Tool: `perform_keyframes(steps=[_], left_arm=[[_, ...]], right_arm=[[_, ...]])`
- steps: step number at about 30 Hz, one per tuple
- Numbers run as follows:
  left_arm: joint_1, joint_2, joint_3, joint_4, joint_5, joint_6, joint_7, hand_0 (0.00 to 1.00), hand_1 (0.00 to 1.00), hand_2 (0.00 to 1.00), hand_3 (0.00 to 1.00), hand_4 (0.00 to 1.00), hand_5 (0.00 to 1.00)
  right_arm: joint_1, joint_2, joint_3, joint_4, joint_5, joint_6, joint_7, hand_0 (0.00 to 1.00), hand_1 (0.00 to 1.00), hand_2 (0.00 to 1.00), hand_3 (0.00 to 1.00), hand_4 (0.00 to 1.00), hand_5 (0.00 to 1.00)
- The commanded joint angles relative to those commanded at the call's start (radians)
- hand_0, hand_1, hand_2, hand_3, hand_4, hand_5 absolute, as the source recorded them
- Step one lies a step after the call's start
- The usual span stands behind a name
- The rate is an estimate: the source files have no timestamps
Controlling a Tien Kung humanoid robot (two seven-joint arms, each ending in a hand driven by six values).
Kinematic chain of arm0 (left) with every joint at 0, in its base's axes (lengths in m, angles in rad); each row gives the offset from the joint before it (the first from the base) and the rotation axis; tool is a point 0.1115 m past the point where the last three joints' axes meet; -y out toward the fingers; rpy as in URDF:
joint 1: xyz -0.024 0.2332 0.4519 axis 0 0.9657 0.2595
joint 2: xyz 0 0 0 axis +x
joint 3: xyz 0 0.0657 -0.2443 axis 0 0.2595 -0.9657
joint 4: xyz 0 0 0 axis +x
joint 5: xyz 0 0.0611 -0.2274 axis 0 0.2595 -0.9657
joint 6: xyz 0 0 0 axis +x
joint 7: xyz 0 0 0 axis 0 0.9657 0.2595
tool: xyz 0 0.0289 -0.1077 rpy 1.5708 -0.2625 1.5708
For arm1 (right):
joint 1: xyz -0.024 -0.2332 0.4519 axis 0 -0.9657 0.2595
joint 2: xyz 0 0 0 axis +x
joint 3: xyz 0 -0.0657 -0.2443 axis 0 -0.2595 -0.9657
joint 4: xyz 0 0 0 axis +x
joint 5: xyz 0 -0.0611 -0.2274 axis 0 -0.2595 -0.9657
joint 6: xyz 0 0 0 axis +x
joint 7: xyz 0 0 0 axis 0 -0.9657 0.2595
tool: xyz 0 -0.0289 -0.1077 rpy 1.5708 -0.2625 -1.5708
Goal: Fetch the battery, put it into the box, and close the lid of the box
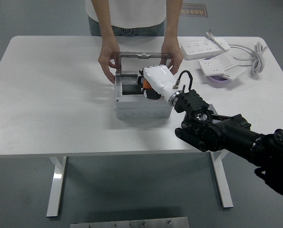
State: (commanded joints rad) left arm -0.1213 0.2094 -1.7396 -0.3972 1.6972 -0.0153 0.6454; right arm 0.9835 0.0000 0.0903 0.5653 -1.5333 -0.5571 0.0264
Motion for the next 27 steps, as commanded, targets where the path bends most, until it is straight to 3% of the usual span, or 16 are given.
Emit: perform_keyframes(steps=[16, 17, 22, 23, 27], left_arm=[[-0.004, 0.0, 0.0, 0.0, -0.001, 0.0, 0.0, 0.577, 0.725, 0.622, 0.538, 0.485, 0.002], [-0.004, 0.0, 0.0, 0.0, -0.001, 0.001, 0.0, 0.577, 0.725, 0.622, 0.537, 0.486, 0.002], [-0.004, -0.001, 0.0, -0.001, -0.002, 0.001, 0.0, 0.577, 0.725, 0.622, 0.537, 0.486, 0.002], [-0.004, -0.001, 0.0, -0.001, -0.002, 0.001, 0.0, 0.577, 0.725, 0.622, 0.538, 0.486, 0.002], [-0.005, -0.001, 0.001, -0.001, -0.003, 0.001, 0.0, 0.577, 0.725, 0.622, 0.538, 0.486, 0.002]], right_arm=[[0.014, 0.0, -0.013, 0.009, 0.011, 0.025, 0.007, 0.206, 0.233, 0.349, 0.326, 0.048, 0.002], [0.013, 0.0, -0.013, 0.008, 0.013, 0.027, 0.007, 0.273, 0.241, 0.358, 0.352, 0.069, 0.002], [0.014, 0.0, -0.008, 0.003, 0.024, 0.039, 0.014, 0.273, 0.241, 0.358, 0.352, 0.069, 0.002], [0.014, 0.0, -0.007, 0.003, 0.026, 0.04, 0.016, 0.322, 0.252, 0.369, 0.43, 0.113, 0.002], [0.017, 0.0, -0.001, 0.001, 0.033, 0.05, 0.024, 0.322, 0.252, 0.369, 0.43, 0.113, 0.002]])
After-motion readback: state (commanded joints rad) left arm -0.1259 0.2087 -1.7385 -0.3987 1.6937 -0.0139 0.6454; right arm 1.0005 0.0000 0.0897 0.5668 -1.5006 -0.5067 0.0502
